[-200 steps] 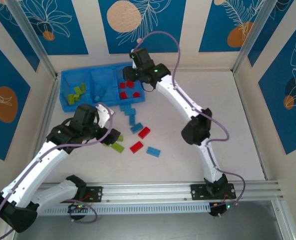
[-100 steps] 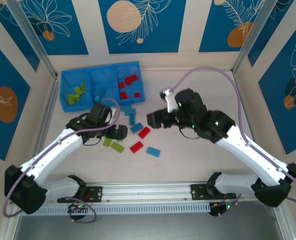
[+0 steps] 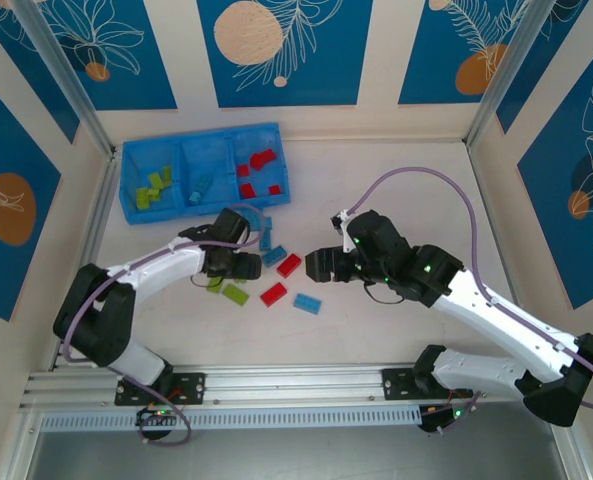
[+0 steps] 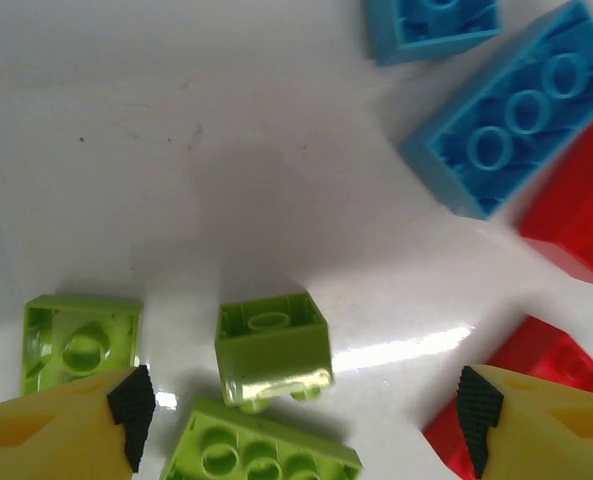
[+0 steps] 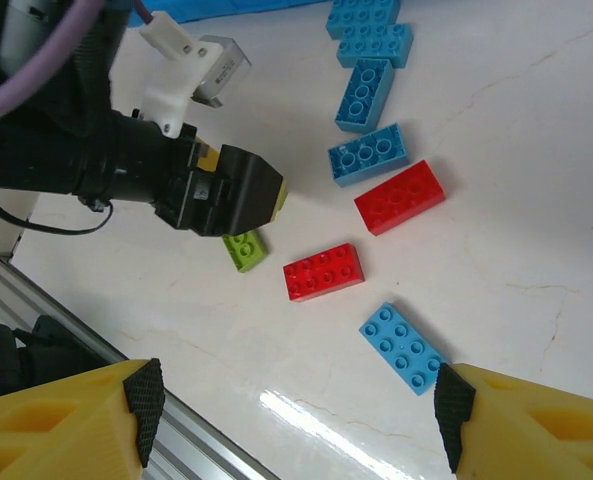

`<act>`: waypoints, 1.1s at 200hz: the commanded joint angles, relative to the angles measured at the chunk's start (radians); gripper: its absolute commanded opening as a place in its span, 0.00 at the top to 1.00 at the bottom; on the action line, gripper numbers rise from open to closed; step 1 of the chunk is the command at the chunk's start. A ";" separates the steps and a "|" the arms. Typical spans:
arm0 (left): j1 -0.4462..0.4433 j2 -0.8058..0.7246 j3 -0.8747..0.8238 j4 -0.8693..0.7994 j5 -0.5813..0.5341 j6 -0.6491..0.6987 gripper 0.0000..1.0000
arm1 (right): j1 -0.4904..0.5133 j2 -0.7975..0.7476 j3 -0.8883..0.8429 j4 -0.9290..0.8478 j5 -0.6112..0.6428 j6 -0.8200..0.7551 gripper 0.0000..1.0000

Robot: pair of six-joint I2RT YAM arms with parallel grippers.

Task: Sort the legos into containers by color

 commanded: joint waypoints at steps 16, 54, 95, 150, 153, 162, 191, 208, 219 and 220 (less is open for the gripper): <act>-0.005 0.063 -0.035 0.070 -0.032 -0.017 0.42 | 0.011 0.024 0.026 0.025 0.004 0.013 0.26; -0.005 0.056 -0.044 0.087 -0.005 -0.018 0.69 | 0.014 0.028 0.022 0.024 0.006 0.020 0.26; 0.021 -0.144 0.070 -0.044 -0.171 0.048 0.74 | 0.017 0.025 0.022 0.034 0.019 0.021 0.25; 0.424 -0.038 0.411 -0.034 -0.147 0.057 0.74 | 0.018 0.034 0.024 0.052 0.009 0.016 0.25; 0.445 -0.012 0.442 -0.043 -0.131 0.050 0.74 | 0.019 0.034 0.024 0.051 0.008 0.016 0.25; 0.500 0.059 0.525 -0.061 -0.086 0.024 0.74 | 0.018 0.032 0.029 0.040 0.007 0.013 0.25; 0.611 0.297 0.786 -0.152 -0.045 -0.021 0.74 | 0.022 0.005 0.025 0.000 0.020 0.022 0.25; 0.661 0.423 0.928 -0.222 0.007 -0.032 0.73 | 0.026 -0.024 0.003 -0.001 0.021 0.036 0.25; 0.688 0.492 1.005 -0.261 0.044 -0.036 0.71 | 0.026 -0.044 -0.010 0.002 0.021 0.044 0.25; 0.691 0.497 1.011 -0.264 0.048 -0.037 0.71 | 0.026 -0.045 -0.011 0.003 0.021 0.045 0.25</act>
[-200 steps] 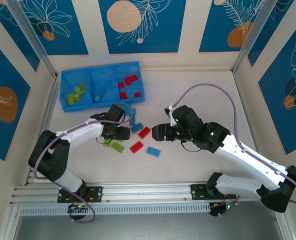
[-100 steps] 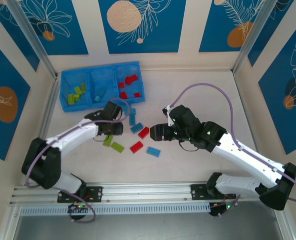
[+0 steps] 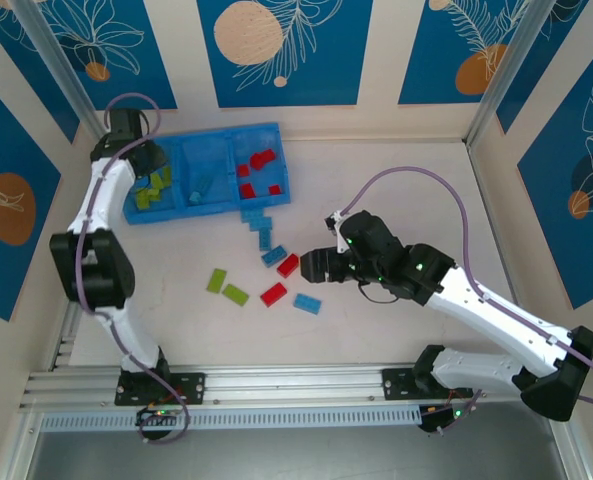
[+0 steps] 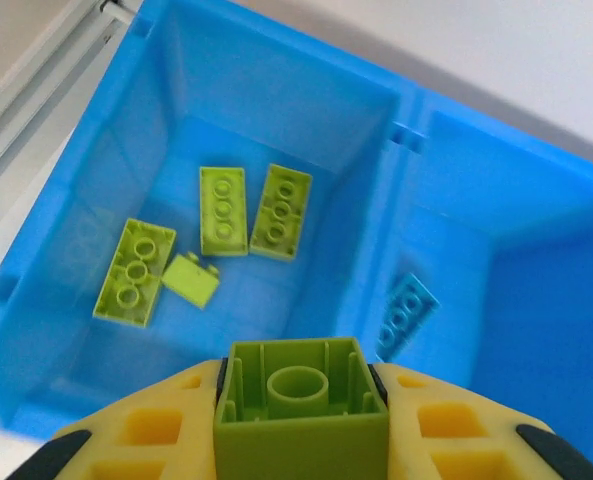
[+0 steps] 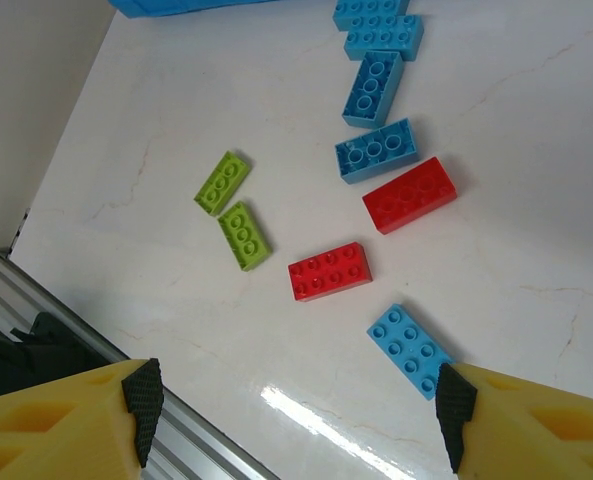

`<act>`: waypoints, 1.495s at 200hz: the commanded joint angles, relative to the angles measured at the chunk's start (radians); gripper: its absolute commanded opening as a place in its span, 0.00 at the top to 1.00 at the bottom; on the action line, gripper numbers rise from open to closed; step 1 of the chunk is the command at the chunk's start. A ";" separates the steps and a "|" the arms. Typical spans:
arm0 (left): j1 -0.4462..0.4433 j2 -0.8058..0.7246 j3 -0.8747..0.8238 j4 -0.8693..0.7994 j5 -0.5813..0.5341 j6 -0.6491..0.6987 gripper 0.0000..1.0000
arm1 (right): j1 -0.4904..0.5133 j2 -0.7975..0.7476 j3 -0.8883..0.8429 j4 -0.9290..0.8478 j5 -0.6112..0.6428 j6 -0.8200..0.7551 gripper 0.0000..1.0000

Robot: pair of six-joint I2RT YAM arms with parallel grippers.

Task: Sort the legos into containers by color

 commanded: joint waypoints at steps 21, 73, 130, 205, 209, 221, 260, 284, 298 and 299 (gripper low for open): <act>0.071 0.200 0.245 -0.218 0.135 -0.024 0.63 | 0.011 -0.091 -0.033 -0.010 0.029 0.050 0.25; 0.068 0.052 0.196 -0.180 0.198 -0.045 0.42 | 0.011 -0.098 -0.049 0.012 0.050 0.064 0.25; -0.082 -0.514 -0.393 0.083 0.219 -0.145 0.45 | 0.001 -0.029 -0.071 0.070 0.114 0.096 0.22; -0.653 -0.606 -0.701 0.178 -0.058 -0.159 0.46 | -0.017 0.116 -0.030 0.104 0.084 0.102 0.21; -0.660 -0.577 -0.695 0.184 -0.050 -0.161 0.46 | -0.017 0.123 -0.025 0.103 0.080 0.101 0.21; -0.673 -0.493 -0.677 0.209 -0.043 -0.165 0.42 | -0.015 0.137 -0.011 0.096 0.064 0.097 0.21; -0.682 -0.232 -0.557 0.238 -0.083 -0.149 0.25 | -0.010 0.130 -0.002 0.055 0.071 0.093 0.21; -0.682 -0.103 -0.492 0.242 -0.100 -0.132 0.23 | -0.010 0.093 -0.028 0.052 0.091 0.096 0.21; -0.681 -0.044 -0.460 0.233 -0.088 -0.123 0.25 | -0.013 0.070 -0.042 0.053 0.101 0.096 0.21; -0.681 -0.042 -0.458 0.232 -0.087 -0.123 0.25 | -0.014 0.069 -0.043 0.053 0.101 0.096 0.21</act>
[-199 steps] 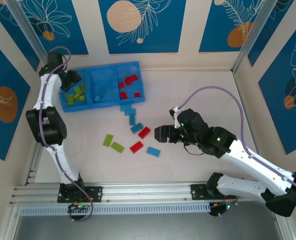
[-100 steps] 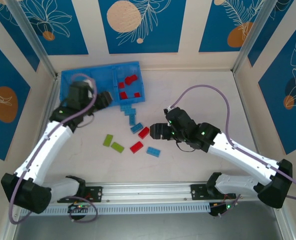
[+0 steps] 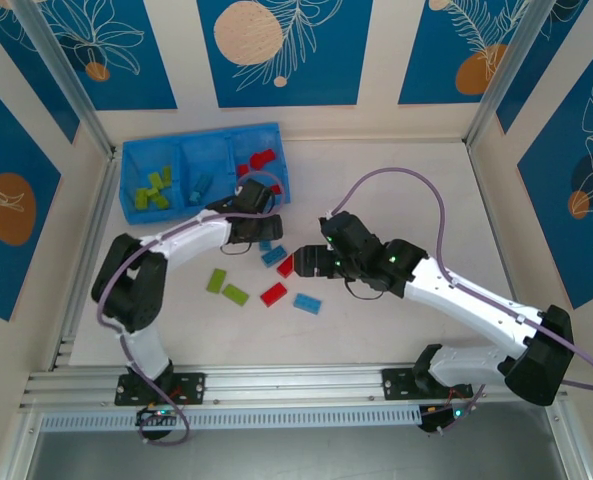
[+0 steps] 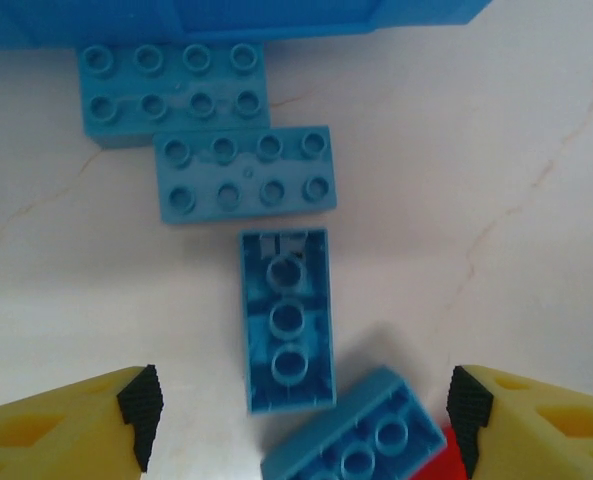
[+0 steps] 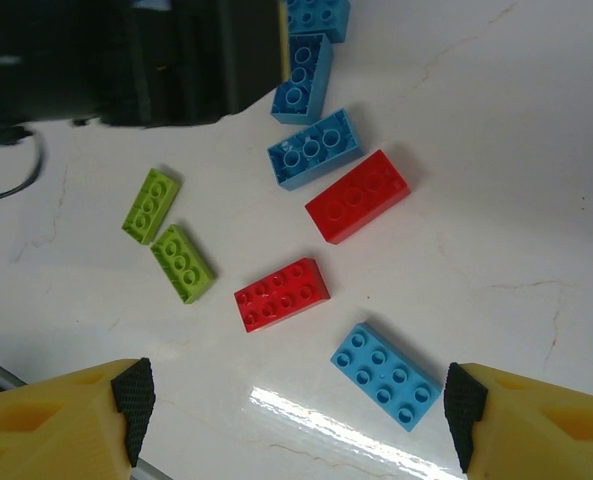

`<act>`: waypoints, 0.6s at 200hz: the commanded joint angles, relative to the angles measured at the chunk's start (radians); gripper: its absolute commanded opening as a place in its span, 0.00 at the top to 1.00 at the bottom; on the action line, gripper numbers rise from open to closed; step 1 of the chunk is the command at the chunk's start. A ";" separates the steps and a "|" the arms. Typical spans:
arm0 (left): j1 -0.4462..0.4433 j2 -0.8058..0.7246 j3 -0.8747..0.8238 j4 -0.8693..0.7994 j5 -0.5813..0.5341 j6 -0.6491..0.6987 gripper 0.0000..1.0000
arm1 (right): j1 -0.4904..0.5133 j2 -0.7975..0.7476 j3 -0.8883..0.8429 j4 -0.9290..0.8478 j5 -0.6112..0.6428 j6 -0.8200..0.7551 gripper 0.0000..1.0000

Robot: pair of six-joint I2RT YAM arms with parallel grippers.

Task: Sort the legos into containers by color

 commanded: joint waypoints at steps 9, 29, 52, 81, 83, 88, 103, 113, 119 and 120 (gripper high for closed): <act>-0.006 0.100 0.075 0.012 -0.024 0.021 0.28 | -0.003 -0.071 -0.016 -0.018 0.030 0.010 0.21; -0.006 0.132 0.058 0.028 -0.030 0.021 0.37 | -0.008 -0.092 -0.025 -0.018 0.038 0.011 0.20; -0.007 0.156 0.048 0.031 -0.037 0.032 0.45 | -0.010 -0.097 -0.026 -0.013 0.034 0.007 0.20; -0.006 0.168 0.030 0.043 -0.024 0.047 0.54 | -0.012 -0.088 -0.025 -0.002 0.025 0.011 0.20; -0.005 0.168 0.030 0.043 -0.024 0.048 0.55 | -0.012 -0.088 -0.026 -0.002 0.025 0.012 0.20; -0.007 0.168 0.028 0.041 -0.021 0.049 0.57 | -0.012 -0.087 -0.025 0.001 0.024 0.014 0.20; -0.006 0.167 0.029 0.038 -0.012 0.057 0.61 | -0.012 -0.085 -0.027 0.009 0.015 0.019 0.20; -0.006 0.161 0.028 0.030 -0.007 0.064 0.64 | -0.010 -0.085 -0.027 0.010 0.011 0.021 0.20; -0.006 0.154 0.028 0.027 -0.003 0.067 0.67 | -0.011 -0.087 -0.026 0.009 0.010 0.021 0.20; -0.006 0.152 0.027 0.025 -0.003 0.068 0.68 | -0.011 -0.087 -0.026 0.009 0.010 0.021 0.20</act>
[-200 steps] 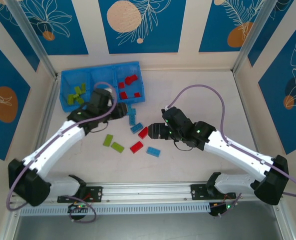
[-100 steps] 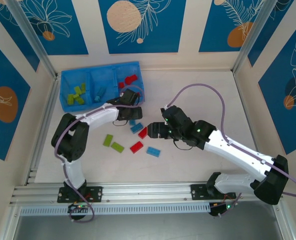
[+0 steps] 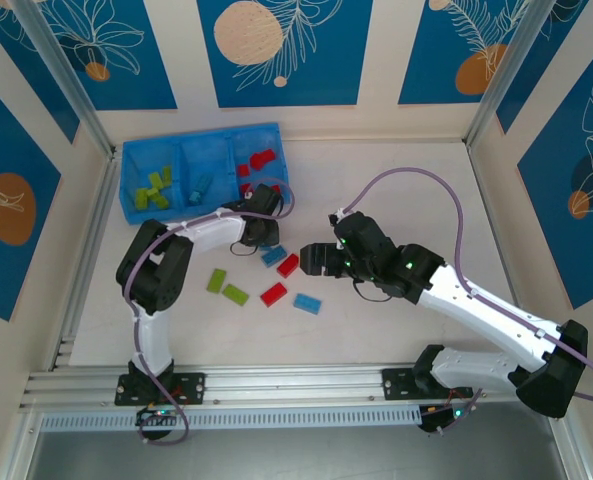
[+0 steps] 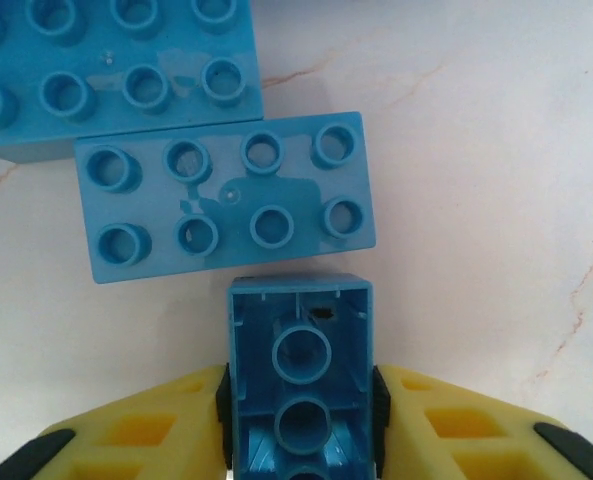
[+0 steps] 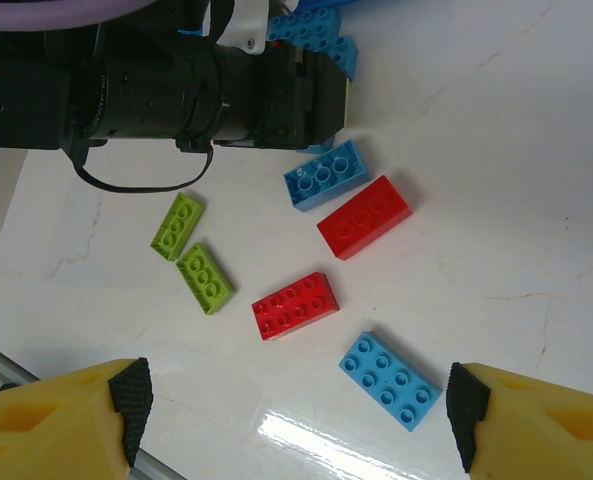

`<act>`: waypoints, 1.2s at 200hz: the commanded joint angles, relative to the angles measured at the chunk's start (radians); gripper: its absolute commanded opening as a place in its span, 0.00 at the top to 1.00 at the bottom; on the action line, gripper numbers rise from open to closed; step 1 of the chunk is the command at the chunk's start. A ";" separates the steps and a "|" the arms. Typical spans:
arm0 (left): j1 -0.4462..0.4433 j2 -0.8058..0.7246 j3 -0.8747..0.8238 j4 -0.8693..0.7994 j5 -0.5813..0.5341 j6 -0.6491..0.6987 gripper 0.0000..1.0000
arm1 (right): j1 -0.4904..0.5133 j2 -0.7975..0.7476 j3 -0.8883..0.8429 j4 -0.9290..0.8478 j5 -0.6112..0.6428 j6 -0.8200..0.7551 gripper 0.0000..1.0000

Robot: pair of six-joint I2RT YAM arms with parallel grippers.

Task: Sort the legos into containers by color

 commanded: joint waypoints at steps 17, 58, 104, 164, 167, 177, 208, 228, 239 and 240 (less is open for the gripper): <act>-0.004 -0.049 -0.025 -0.021 0.025 0.034 0.73 | -0.003 -0.006 -0.007 -0.001 -0.003 0.020 0.20; -0.001 -0.305 -0.046 -0.075 -0.031 0.072 0.71 | -0.003 -0.023 -0.010 -0.011 0.010 0.018 0.20; 0.170 -0.338 0.081 -0.138 -0.128 0.155 0.68 | 0.001 -0.024 -0.019 -0.004 -0.010 0.031 0.20; 0.396 0.058 0.564 -0.262 -0.077 0.216 0.63 | 0.014 -0.064 -0.025 -0.037 -0.006 0.055 0.20; 0.399 0.075 0.589 -0.267 -0.064 0.218 0.62 | 0.016 -0.066 -0.027 -0.040 -0.005 0.057 0.20; 0.402 0.115 0.656 -0.286 -0.059 0.232 0.56 | 0.017 -0.073 -0.028 -0.046 0.001 0.061 0.20; 0.402 0.108 0.734 -0.324 -0.047 0.236 0.43 | 0.021 -0.085 -0.040 -0.066 0.022 0.083 0.20; 0.397 0.014 0.670 -0.313 -0.010 0.223 0.42 | 0.020 -0.085 -0.060 -0.049 0.031 0.092 0.19; 0.392 -0.072 0.602 -0.300 0.011 0.217 0.43 | 0.019 -0.077 -0.067 -0.035 0.027 0.089 0.19; 0.390 -0.080 0.594 -0.299 0.013 0.215 0.43 | 0.019 -0.075 -0.067 -0.033 0.027 0.089 0.19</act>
